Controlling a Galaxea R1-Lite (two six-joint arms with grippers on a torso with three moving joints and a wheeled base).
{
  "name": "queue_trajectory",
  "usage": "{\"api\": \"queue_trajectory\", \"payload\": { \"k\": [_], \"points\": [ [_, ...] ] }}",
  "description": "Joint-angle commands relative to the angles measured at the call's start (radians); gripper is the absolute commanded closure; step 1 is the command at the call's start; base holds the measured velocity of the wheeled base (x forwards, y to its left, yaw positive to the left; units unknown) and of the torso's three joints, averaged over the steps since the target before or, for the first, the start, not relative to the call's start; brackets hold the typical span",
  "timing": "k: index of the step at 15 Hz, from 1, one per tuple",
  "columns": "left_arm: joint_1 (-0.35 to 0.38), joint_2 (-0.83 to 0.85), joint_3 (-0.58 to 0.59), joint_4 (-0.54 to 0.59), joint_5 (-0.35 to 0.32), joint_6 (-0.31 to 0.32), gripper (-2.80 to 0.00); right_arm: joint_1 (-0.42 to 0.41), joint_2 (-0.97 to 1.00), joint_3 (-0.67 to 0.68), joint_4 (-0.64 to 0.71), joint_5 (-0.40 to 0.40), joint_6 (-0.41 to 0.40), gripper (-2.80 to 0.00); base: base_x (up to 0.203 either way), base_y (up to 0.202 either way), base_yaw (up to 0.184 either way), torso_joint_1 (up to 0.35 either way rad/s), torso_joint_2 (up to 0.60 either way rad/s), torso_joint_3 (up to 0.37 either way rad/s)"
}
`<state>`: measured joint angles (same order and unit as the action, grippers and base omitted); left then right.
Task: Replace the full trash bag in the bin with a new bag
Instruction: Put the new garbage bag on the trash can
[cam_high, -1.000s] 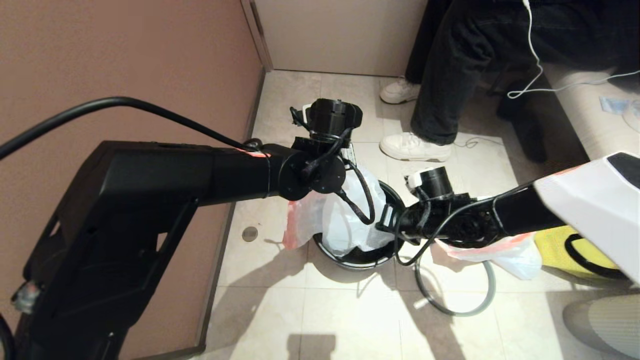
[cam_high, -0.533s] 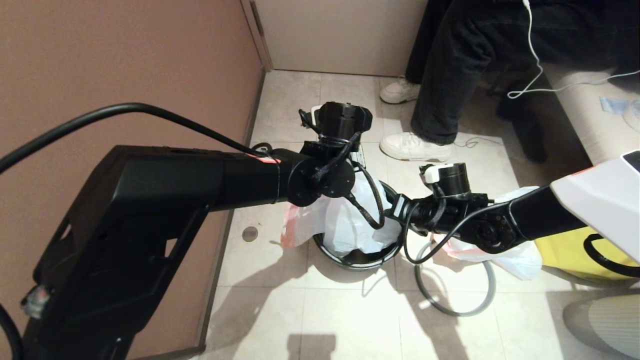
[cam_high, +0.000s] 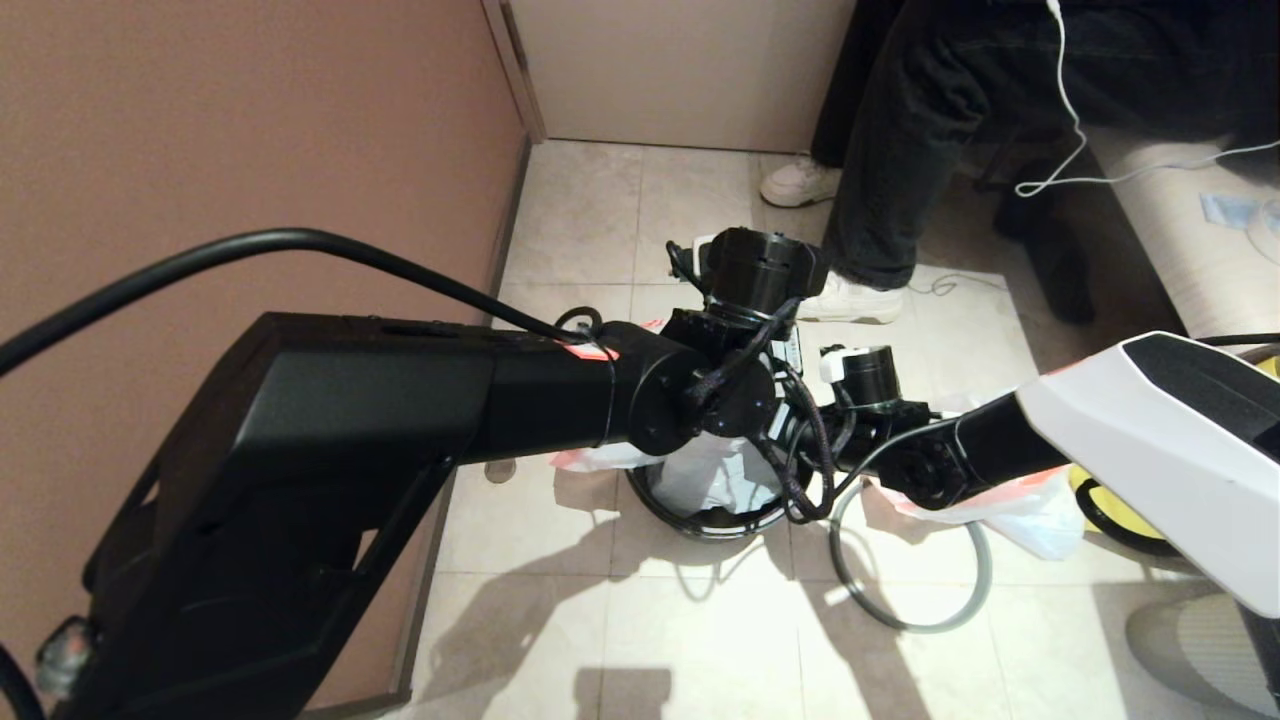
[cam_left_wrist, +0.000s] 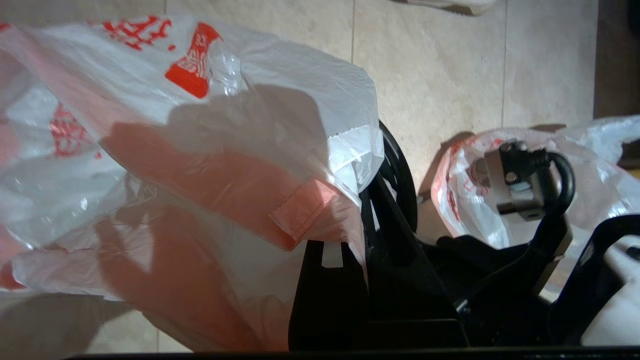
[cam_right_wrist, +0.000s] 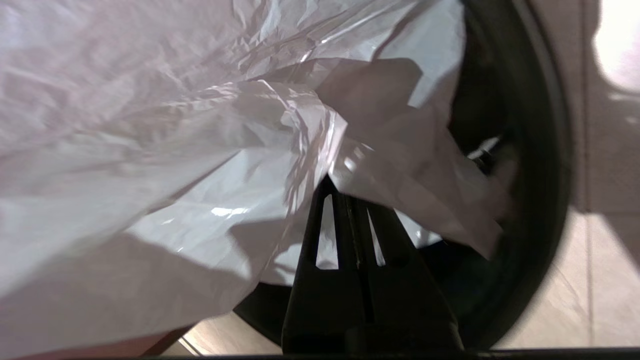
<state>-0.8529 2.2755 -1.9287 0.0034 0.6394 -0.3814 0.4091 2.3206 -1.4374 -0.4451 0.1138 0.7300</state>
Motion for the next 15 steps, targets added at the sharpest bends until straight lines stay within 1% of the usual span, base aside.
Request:
{"api": "queue_trajectory", "payload": {
  "k": [1, 2, 4, 5, 6, 8, 9, 10, 11, 12, 13, 14, 15],
  "points": [
    [-0.024, -0.002, 0.003, 0.025, 0.003, -0.021, 0.0, -0.013, -0.083, 0.076, 0.0, -0.001, 0.004, 0.0, 0.0, 0.0, 0.0, 0.0, 0.0, 0.0],
    [-0.037, 0.001, -0.002, 0.05, 0.002, -0.04, 0.0, -0.019, -0.135, 0.145, 0.01, -0.007, 0.002, 0.0, 0.0, 0.0, 0.0, 0.0, 0.0, 0.0],
    [-0.049, 0.03, -0.011, 0.062, 0.002, -0.046, 0.0, -0.033, -0.265, 0.269, 0.083, -0.035, -0.016, 0.0, 0.0, 0.0, 0.0, 0.0, 0.0, 0.0],
    [-0.06, 0.032, -0.012, 0.063, -0.007, -0.047, 0.0, -0.053, -0.321, 0.314, 0.119, -0.044, -0.037, 0.0, 0.0, 0.0, 0.0, 0.0, 0.0, 0.0],
    [-0.07, 0.028, -0.012, 0.064, -0.018, -0.047, 0.0, -0.083, -0.373, 0.347, 0.139, -0.049, -0.068, 0.0, 0.0, 0.0, 0.0, 0.0, 0.0, 0.0],
    [-0.099, 0.031, -0.017, 0.064, -0.065, -0.045, 0.0, -0.132, -0.468, 0.371, 0.152, -0.037, -0.159, 0.0, 0.0, 0.0, 0.0, 0.0, 0.0, 0.0],
    [-0.112, 0.042, -0.017, 0.066, -0.087, -0.046, 0.0, -0.157, -0.526, 0.375, 0.153, -0.01, -0.202, 0.0, 0.0, 0.0, 0.0, 0.0, 0.0, 0.0],
    [-0.122, 0.048, -0.016, 0.068, -0.101, -0.045, 0.0, -0.188, -0.586, 0.377, 0.153, 0.045, -0.244, 0.0, 0.0, 0.0, 0.0, 0.0, 0.0, 0.0],
    [-0.125, 0.048, -0.016, 0.074, -0.129, -0.045, 0.0, -0.223, -0.645, 0.38, 0.151, 0.127, -0.288, 0.0, 0.0, 0.0, 0.0, 0.0, 0.0, 0.0],
    [-0.125, 0.051, -0.016, 0.089, -0.173, -0.045, 0.0, -0.26, -0.696, 0.388, 0.15, 0.235, -0.363, 0.0, 0.0, 0.0, 0.0, 0.0, 0.0, 0.0],
    [-0.126, 0.058, -0.016, 0.099, -0.224, -0.046, 0.0, -0.286, -0.721, 0.405, 0.149, 0.287, -0.467, 0.0, 0.0, 0.0, 0.0, 0.0, 0.0, 0.0],
    [-0.126, 0.072, -0.016, 0.101, -0.259, -0.047, 0.0, -0.298, -0.731, 0.43, 0.143, 0.301, -0.527, 0.0, 0.0, 0.0, 0.0, 0.0, 0.0, 0.0],
    [-0.128, 0.086, -0.018, 0.096, -0.282, -0.045, 0.0, -0.301, -0.729, 0.452, 0.106, 0.306, -0.534, 0.0, 0.0, 0.0, 0.0, 0.0, 0.0, 0.0]
  ]
}}
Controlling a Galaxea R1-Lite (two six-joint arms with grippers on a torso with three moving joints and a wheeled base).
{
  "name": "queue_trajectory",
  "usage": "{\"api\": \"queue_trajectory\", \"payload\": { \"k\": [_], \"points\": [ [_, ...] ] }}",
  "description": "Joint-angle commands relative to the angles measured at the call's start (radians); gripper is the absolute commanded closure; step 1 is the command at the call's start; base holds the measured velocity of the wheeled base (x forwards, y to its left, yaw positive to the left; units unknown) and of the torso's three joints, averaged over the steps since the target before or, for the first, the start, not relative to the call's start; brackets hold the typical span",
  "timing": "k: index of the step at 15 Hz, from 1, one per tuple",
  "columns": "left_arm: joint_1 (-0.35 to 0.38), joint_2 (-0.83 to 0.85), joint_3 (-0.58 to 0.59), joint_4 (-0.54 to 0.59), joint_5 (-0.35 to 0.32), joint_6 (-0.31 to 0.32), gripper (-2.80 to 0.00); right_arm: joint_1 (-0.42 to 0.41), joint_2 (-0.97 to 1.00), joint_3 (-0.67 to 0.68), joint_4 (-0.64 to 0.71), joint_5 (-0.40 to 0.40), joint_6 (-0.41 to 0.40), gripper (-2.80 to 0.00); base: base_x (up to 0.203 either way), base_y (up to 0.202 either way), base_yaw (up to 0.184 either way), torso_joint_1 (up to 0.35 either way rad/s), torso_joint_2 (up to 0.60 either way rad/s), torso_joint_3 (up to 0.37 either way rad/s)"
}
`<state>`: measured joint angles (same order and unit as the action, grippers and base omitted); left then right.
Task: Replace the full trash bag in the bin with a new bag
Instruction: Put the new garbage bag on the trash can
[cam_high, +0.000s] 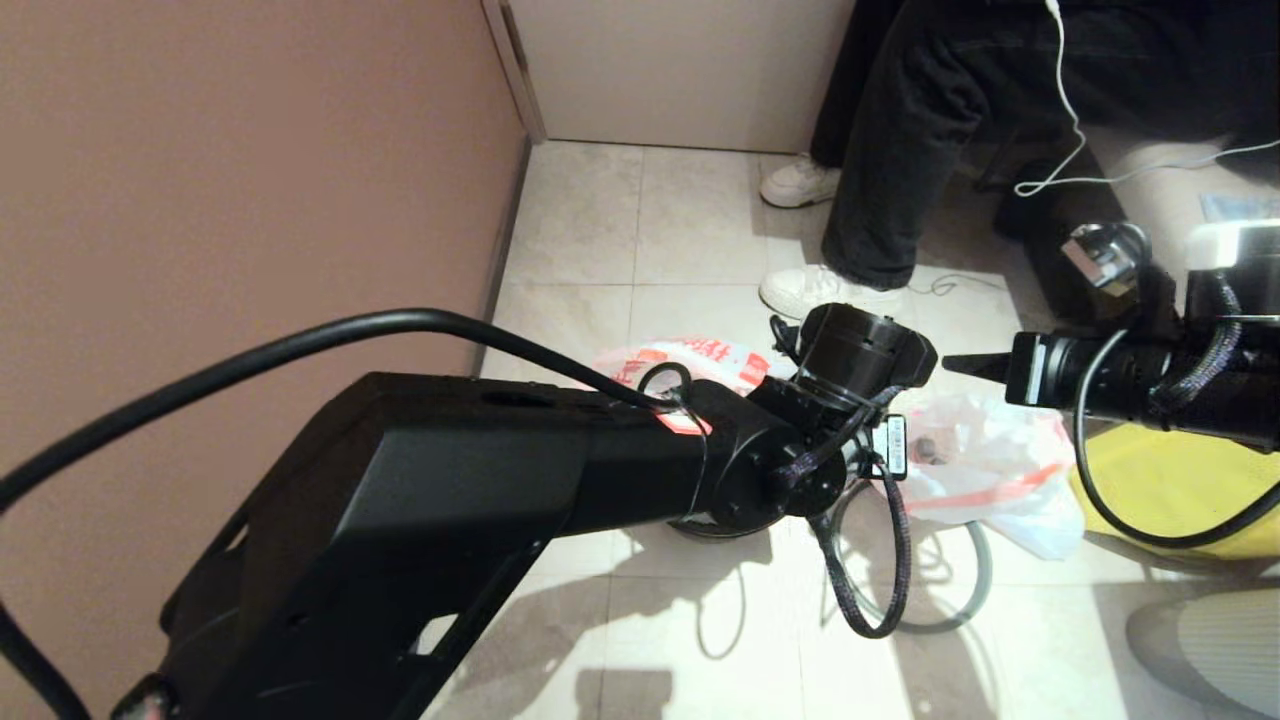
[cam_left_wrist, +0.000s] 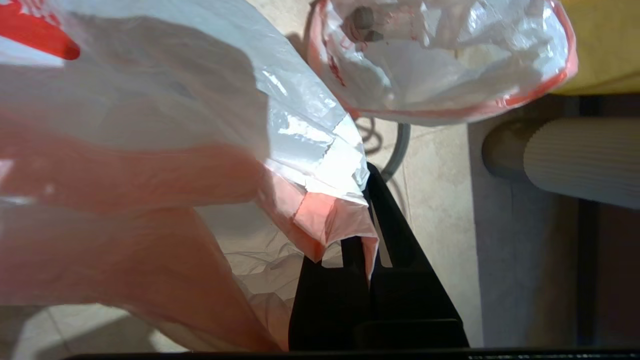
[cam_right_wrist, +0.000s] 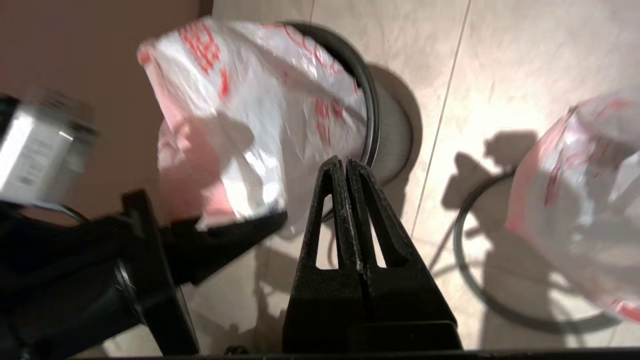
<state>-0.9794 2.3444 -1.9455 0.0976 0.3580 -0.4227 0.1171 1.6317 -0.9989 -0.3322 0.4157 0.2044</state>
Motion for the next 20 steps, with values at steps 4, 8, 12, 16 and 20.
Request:
{"api": "queue_trajectory", "payload": {
  "k": [4, 8, 12, 16, 20],
  "points": [
    [-0.001, 0.035, -0.015, -0.042, -0.005, 0.03, -2.8, -0.002, -0.026, 0.054, -0.111, 0.011, -0.008, 0.0, 0.0, 0.0, 0.0, 0.0, 0.0, 0.0],
    [-0.026, -0.043, -0.01, 0.035, 0.075, 0.005, -2.8, 0.024, -0.027, 0.043, -0.11, 0.002, 0.037, 0.0, 0.0, 0.0, 0.0, 0.0, 0.0, 0.0],
    [-0.038, -0.162, -0.01, 0.18, 0.127, -0.072, -2.8, 0.046, -0.004, 0.034, -0.11, -0.073, 0.041, 0.0, 0.0, 0.0, 0.0, 0.0, 0.0, 0.0],
    [-0.085, -0.212, -0.01, 0.371, 0.051, -0.108, -2.8, 0.046, 0.022, 0.028, -0.109, -0.09, 0.041, 0.0, 0.0, 0.0, 0.0, 0.0, 0.0, 0.0],
    [-0.038, -0.26, 0.032, 0.376, 0.114, -0.153, 0.0, 0.054, 0.028, 0.032, -0.107, -0.092, 0.027, 0.0, 0.0, 0.0, 0.0, 0.0, 0.0, 0.0]
  ]
}}
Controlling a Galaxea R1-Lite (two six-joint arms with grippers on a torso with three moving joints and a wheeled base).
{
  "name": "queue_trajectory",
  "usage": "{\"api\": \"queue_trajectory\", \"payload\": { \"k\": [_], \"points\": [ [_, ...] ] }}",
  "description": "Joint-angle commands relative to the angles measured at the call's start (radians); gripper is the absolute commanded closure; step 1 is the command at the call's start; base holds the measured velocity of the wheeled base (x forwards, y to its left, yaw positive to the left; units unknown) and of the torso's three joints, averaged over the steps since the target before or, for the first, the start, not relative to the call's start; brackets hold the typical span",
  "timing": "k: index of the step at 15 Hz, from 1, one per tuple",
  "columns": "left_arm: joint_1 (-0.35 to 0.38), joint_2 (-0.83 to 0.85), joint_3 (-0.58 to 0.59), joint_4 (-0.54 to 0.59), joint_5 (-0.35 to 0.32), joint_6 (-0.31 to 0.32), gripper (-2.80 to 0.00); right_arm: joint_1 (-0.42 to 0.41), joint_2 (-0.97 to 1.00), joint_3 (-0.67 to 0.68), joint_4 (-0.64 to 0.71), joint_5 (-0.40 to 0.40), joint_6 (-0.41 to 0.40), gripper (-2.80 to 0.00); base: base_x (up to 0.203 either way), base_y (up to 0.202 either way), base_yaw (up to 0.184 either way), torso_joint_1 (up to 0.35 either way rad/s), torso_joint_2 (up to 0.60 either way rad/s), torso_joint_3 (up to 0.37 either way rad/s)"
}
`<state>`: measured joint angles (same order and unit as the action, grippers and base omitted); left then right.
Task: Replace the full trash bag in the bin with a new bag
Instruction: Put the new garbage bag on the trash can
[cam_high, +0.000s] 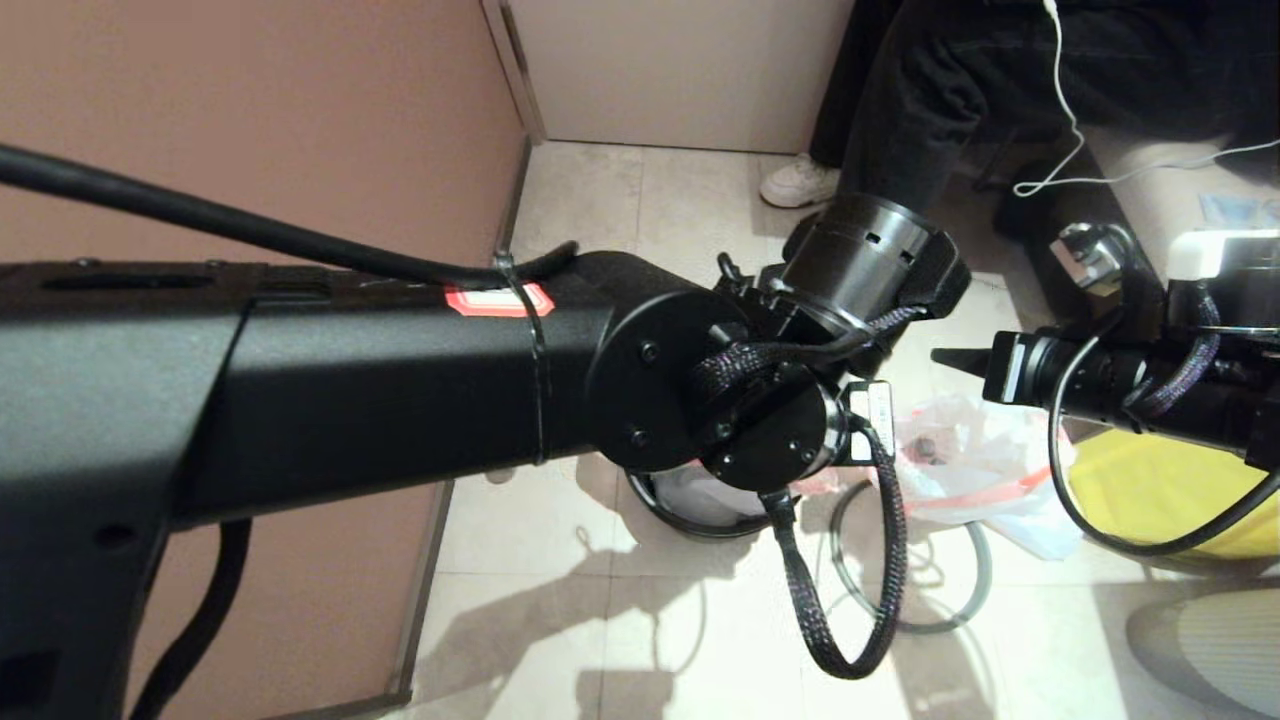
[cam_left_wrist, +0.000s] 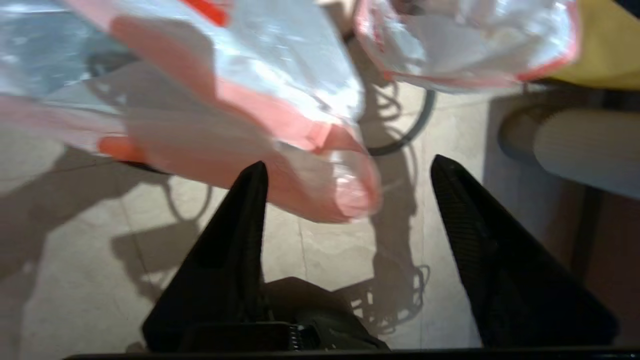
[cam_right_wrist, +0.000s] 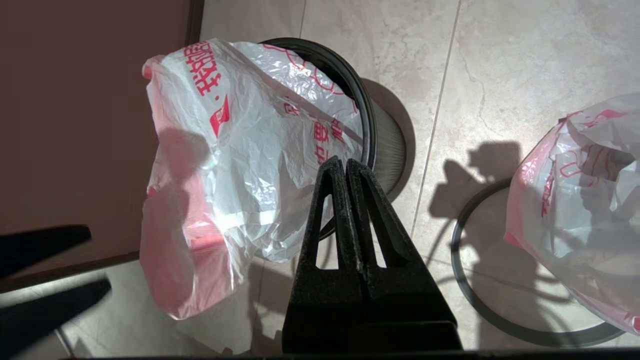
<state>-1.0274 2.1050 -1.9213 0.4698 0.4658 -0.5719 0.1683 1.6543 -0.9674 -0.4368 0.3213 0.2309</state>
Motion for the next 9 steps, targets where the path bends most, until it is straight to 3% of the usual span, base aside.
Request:
{"api": "queue_trajectory", "payload": {
  "k": [1, 4, 7, 9],
  "points": [
    [0.034, -0.029, 0.036, 0.006, 0.016, -0.021, 0.0, 0.005, 0.009, 0.001, -0.002, 0.001, -0.001, 0.0, 0.0, 0.0, 0.0, 0.0, 0.0, 0.0],
    [0.122, -0.039, 0.16, 0.025, 0.041, -0.1, 0.0, 0.023, 0.018, 0.003, -0.002, -0.013, -0.002, 0.0, 0.0, 0.0, 0.0, 0.0, 0.0, 0.0],
    [0.222, -0.002, 0.186, 0.048, 0.156, -0.251, 0.0, 0.049, 0.024, 0.004, -0.007, -0.042, -0.002, 0.0, 0.0, 0.0, 0.0, 0.0, 0.0, 0.0],
    [0.241, 0.009, 0.215, 0.07, 0.159, -0.289, 0.0, 0.074, 0.02, 0.009, -0.009, -0.046, -0.002, 0.0, 0.0, 0.0, 0.0, 0.0, 0.0, 0.0]
  ]
}}
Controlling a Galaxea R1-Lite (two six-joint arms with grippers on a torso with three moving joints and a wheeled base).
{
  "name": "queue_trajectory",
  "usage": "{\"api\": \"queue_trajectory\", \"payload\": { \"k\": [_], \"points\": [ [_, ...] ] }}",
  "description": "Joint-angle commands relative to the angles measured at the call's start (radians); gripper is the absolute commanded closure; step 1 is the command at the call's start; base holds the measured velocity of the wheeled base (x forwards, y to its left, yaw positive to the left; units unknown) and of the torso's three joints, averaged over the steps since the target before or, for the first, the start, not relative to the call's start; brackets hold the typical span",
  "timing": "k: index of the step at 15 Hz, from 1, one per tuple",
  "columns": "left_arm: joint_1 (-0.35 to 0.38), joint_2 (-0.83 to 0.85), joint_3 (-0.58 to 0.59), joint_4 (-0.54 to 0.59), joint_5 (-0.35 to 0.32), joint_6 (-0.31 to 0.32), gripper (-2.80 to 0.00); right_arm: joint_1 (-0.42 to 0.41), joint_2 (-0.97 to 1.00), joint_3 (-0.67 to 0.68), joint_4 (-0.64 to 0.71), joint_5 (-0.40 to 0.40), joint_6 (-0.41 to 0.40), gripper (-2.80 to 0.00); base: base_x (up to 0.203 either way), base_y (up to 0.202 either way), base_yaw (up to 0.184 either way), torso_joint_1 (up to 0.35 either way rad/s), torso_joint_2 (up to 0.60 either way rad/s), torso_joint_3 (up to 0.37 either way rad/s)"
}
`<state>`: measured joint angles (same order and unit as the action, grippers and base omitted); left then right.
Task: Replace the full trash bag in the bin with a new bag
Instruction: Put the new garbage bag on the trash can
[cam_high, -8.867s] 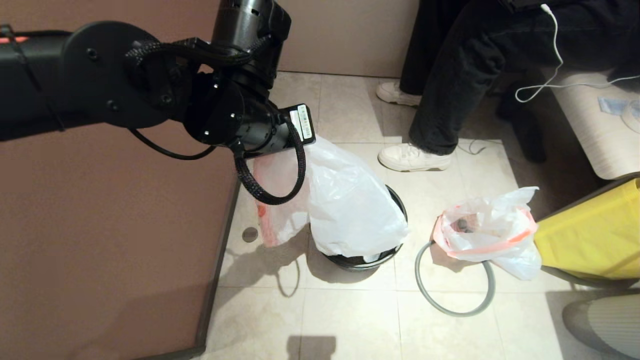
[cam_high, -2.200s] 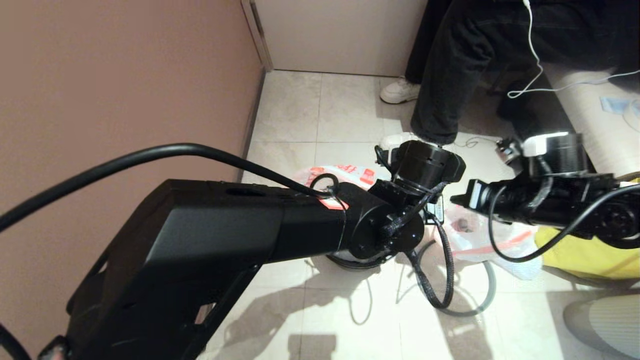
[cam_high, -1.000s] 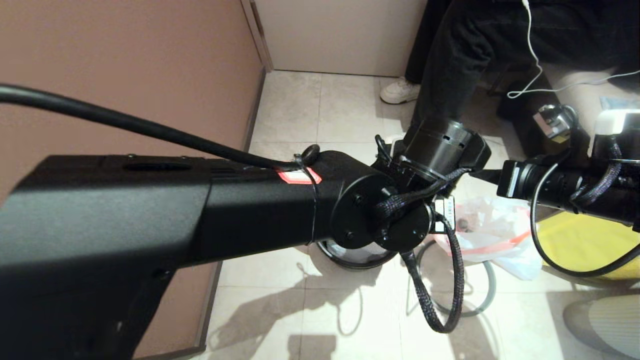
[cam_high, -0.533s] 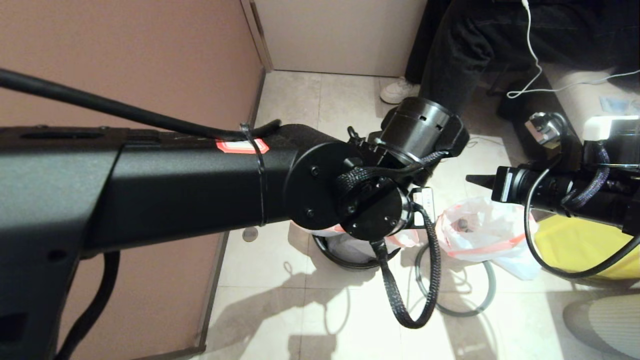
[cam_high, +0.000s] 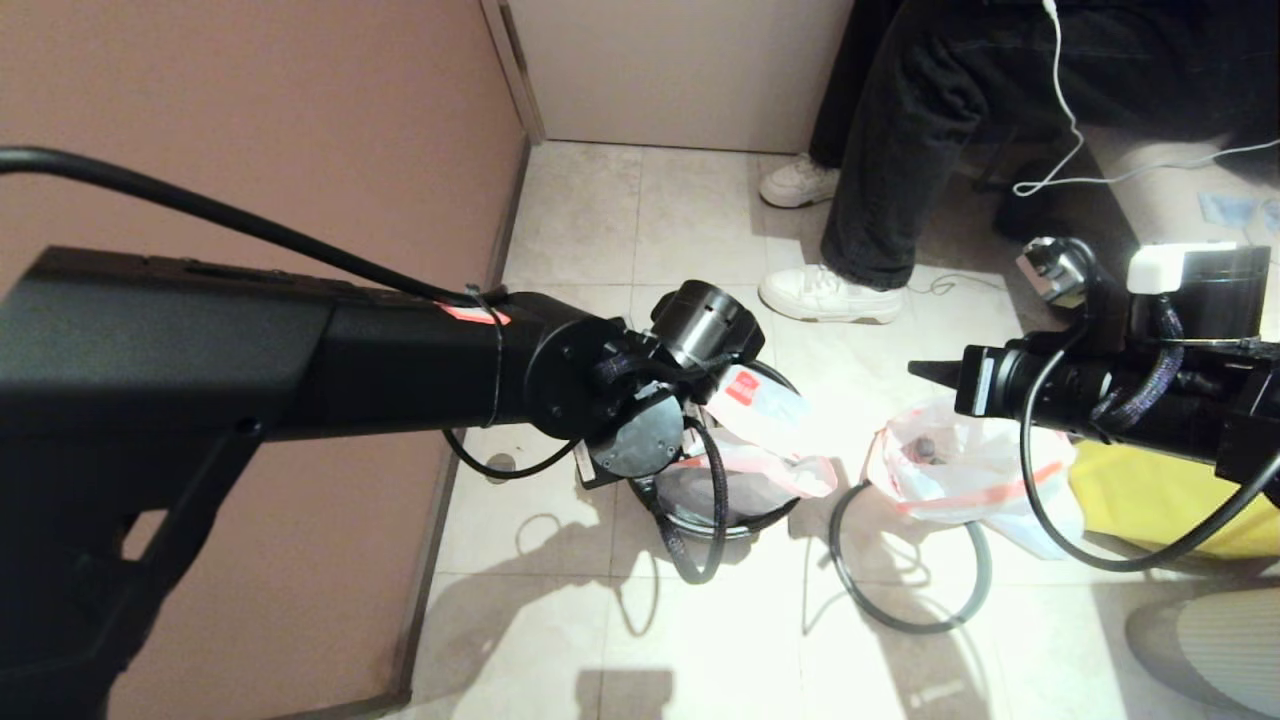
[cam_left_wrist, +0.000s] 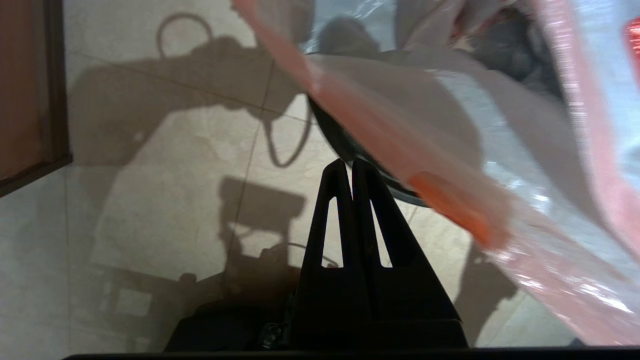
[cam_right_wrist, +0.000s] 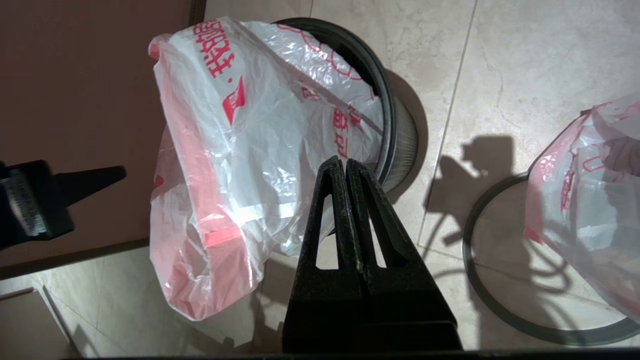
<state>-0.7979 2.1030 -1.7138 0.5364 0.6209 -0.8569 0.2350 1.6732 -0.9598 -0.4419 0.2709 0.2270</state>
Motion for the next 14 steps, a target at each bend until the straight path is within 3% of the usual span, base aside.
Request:
{"api": "queue_trajectory", "payload": {
  "k": [1, 6, 8, 11, 14],
  "points": [
    [0.014, 0.025, 0.024, 0.008, 0.005, -0.012, 0.0, 0.024, -0.003, 0.007, -0.005, -0.005, 0.0, 0.0, 0.0, 0.0, 0.0, 0.0, 0.0, 0.0],
    [0.032, 0.105, -0.06, 0.001, 0.003, 0.003, 0.0, 0.129, -0.055, 0.031, 0.054, -0.051, -0.039, 0.0, 0.0, 0.0, 0.0, 0.0, 0.0, 0.0],
    [0.058, 0.142, -0.153, -0.013, 0.0, 0.011, 0.0, 0.139, -0.076, 0.032, 0.114, -0.048, -0.094, 0.0, 0.0, 0.0, 0.0, 0.0, 0.0, 0.0],
    [0.057, 0.21, -0.228, -0.033, -0.024, 0.055, 0.0, 0.14, -0.085, 0.035, 0.127, -0.042, -0.103, 0.0, 0.0, 0.0, 0.0, 0.0, 0.0, 0.0],
    [0.029, 0.266, -0.228, -0.079, -0.031, 0.083, 0.0, 0.175, -0.122, 0.035, 0.216, 0.044, -0.104, 0.0, 0.0, 0.0, 0.0, 0.0, 0.0, 0.0]
  ]
}}
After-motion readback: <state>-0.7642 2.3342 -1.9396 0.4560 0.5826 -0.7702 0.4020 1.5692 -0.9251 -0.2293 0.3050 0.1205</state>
